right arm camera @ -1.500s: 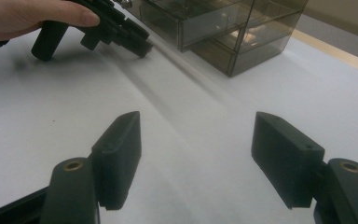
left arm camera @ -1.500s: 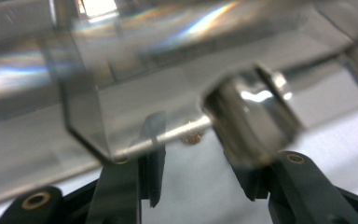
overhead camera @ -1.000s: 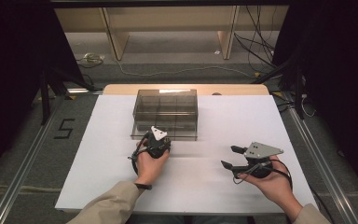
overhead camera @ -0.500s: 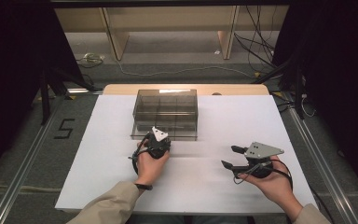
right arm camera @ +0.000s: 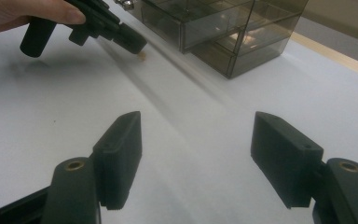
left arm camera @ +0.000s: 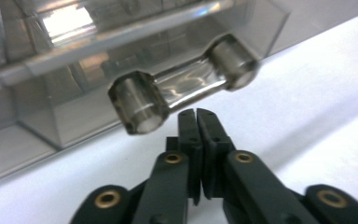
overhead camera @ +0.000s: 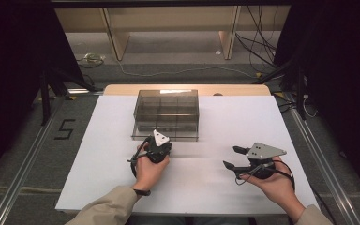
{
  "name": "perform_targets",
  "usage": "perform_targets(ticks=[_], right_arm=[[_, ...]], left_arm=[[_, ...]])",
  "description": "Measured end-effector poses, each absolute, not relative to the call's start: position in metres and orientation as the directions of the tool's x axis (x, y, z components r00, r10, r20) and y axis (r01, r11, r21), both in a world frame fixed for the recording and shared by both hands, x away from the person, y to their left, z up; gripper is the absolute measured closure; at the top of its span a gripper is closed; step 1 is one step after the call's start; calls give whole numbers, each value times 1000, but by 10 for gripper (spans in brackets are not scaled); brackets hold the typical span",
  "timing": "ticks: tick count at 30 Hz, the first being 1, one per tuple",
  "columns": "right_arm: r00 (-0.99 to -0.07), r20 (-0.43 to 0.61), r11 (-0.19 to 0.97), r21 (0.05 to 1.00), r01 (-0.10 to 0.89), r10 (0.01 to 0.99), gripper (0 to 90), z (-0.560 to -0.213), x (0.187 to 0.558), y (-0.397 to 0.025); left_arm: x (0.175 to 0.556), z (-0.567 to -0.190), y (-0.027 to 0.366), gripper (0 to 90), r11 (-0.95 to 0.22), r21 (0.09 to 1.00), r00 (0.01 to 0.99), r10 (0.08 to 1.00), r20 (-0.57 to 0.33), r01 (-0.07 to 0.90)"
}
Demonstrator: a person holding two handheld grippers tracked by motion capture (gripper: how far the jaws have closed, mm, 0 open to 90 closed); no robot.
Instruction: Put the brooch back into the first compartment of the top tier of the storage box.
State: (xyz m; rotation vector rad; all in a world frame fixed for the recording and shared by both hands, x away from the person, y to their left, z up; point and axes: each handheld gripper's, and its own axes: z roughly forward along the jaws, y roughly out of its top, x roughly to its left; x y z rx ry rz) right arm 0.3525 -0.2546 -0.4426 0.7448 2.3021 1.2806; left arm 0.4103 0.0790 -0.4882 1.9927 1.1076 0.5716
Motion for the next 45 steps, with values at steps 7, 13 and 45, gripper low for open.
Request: perform_targets(ticks=[7,13,45], right_arm=[[-777,-87,439,861,255,623,346,-443,352,-254],[-778,-84,438,861,258,623,346,-443,353,-254],[-785,-88,450,856,255,613,353,-444,353,-252]], left_arm=[[411,-492,80,811,-340,791,518,855,34,509],[414,-495,76,603,-344,798,498,865,64,495],[438,-502,74,753,-269,784,463,886,-27,560]])
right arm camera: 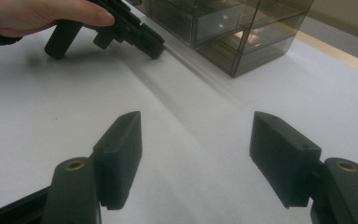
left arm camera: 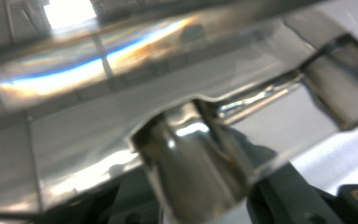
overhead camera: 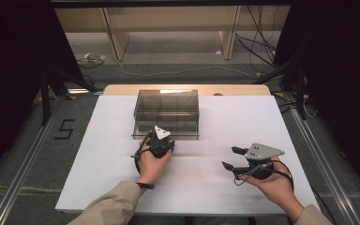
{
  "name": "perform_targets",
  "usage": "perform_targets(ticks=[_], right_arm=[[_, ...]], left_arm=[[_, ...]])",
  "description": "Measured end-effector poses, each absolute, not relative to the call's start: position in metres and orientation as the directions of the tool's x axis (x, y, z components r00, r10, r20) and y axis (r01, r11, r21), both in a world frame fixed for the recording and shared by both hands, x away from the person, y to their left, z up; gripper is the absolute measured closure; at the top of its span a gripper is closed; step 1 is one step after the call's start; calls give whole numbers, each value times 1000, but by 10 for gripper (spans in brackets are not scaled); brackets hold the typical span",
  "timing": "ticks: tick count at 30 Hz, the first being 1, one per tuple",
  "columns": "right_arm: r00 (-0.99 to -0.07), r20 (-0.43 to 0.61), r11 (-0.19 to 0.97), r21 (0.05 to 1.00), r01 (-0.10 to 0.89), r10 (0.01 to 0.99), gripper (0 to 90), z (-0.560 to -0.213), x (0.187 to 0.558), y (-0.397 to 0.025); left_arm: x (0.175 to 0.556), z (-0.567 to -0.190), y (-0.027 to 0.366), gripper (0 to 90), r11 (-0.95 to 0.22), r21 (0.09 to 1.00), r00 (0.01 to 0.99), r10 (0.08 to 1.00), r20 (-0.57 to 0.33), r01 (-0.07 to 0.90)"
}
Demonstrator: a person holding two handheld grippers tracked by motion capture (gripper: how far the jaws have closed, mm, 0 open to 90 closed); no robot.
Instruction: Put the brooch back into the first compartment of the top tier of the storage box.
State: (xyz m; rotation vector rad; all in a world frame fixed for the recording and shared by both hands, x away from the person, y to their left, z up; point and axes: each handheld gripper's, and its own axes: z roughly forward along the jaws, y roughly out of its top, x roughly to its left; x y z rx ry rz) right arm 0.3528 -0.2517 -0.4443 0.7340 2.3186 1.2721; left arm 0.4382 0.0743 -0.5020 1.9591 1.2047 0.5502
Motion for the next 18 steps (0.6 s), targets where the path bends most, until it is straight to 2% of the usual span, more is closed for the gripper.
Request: perform_targets(ticks=[2,18], right_arm=[[-785,-89,450,856,255,613,354,-444,353,-252],[-783,-91,449,857,253,615,355,-444,353,-253]], left_arm=[[438,-502,74,791,-277,785,466,885,-17,555],[433,-501,73,794,-319,784,489,872,21,533]])
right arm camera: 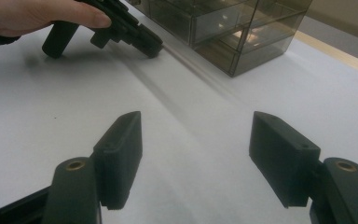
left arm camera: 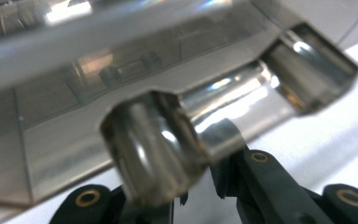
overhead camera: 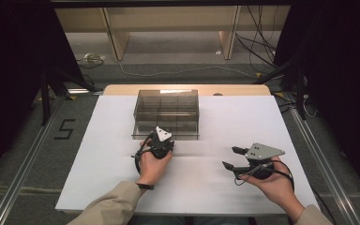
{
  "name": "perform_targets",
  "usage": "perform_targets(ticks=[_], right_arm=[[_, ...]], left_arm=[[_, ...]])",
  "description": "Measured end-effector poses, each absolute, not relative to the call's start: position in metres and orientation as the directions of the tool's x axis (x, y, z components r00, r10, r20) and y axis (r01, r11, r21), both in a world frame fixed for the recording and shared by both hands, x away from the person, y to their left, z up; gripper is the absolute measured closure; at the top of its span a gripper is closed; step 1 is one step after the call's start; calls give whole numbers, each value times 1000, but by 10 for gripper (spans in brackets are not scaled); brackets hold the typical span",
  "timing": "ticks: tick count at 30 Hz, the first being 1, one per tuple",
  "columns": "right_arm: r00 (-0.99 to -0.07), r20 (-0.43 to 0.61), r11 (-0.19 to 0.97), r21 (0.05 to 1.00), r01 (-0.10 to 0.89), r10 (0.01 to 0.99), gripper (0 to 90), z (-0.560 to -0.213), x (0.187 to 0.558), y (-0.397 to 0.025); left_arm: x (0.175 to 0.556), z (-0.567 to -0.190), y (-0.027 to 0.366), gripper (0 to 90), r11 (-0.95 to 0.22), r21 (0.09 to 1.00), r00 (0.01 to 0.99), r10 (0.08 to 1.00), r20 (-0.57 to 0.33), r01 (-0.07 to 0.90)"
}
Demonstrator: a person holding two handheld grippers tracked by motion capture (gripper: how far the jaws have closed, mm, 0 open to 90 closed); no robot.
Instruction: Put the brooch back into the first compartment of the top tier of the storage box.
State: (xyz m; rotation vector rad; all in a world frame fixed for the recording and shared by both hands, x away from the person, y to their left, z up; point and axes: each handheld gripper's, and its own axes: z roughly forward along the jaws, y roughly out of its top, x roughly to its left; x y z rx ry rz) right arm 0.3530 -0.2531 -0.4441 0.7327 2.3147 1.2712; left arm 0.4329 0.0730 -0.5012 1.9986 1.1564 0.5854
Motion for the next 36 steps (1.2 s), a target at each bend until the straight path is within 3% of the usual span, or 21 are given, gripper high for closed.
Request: perform_targets(ticks=[9,11,12,18,21,25,32,36], right_arm=[[-782,-94,448,859,250,617,355,-443,352,-253],[-780,-95,447,859,250,618,355,-443,352,-254],[-781,-95,447,859,249,617,355,-443,353,-254],[-782,-94,448,858,250,616,355,-443,352,-253],[-781,-95,448,859,249,617,356,-443,353,-254],[-784,-94,451,857,250,614,356,-444,353,-253],[-785,-93,454,854,253,613,356,-445,353,-252],[-787,-93,455,854,252,610,357,-445,353,-251]], left_arm=[[423,-497,76,798,-342,777,522,853,21,528],[420,-495,77,882,-346,782,524,851,28,519],[420,-494,77,881,-351,782,535,845,27,515],[421,-499,77,801,-363,776,532,846,41,516],[422,-499,77,651,-342,788,497,866,53,512],[429,-502,76,567,-333,786,486,873,48,521],[438,-502,73,522,-332,783,496,868,35,526],[440,-502,75,561,-328,779,513,859,11,534]])
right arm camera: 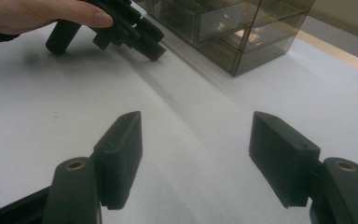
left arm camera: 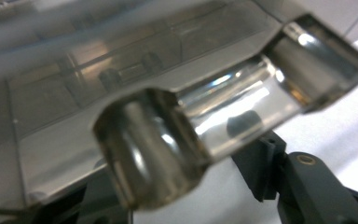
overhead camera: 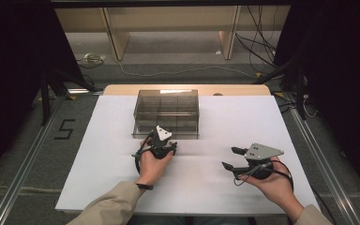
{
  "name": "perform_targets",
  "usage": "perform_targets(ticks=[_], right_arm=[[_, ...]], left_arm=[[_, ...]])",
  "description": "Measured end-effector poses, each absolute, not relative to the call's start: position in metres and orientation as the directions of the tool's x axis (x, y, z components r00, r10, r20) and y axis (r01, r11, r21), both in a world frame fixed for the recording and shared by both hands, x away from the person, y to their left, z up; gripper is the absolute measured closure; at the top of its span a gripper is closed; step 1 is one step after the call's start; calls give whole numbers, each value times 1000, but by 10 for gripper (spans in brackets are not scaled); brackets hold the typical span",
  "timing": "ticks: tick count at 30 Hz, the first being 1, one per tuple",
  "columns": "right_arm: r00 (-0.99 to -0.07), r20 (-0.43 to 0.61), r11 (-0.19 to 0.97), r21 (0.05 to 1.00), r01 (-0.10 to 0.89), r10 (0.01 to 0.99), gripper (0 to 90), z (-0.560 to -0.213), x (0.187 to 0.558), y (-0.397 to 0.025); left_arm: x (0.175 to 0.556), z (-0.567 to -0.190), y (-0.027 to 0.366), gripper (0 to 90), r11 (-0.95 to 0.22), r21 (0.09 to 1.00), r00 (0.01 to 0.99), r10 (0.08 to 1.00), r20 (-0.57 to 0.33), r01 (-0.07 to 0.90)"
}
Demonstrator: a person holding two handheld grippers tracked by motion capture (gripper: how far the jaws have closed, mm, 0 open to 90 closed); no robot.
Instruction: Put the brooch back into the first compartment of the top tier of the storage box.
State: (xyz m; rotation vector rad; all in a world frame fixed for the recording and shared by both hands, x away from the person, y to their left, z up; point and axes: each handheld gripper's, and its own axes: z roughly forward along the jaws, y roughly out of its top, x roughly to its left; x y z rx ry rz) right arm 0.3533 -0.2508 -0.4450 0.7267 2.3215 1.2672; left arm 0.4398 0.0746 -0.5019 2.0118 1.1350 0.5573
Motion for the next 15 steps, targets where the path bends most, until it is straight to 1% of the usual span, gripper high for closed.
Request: perform_targets(ticks=[6,9,10,15], right_arm=[[-788,-93,456,853,252,609,358,-445,353,-251],[-788,-93,456,854,252,609,360,-445,353,-251],[-788,-93,456,854,251,609,361,-444,353,-251],[-786,-92,452,856,252,611,362,-444,353,-252]], left_arm=[[440,-502,75,667,-333,782,541,841,-6,526],[439,-502,73,757,-350,784,555,832,9,513],[438,-502,72,773,-351,785,554,832,12,510],[437,-502,73,791,-349,783,549,836,11,515]])
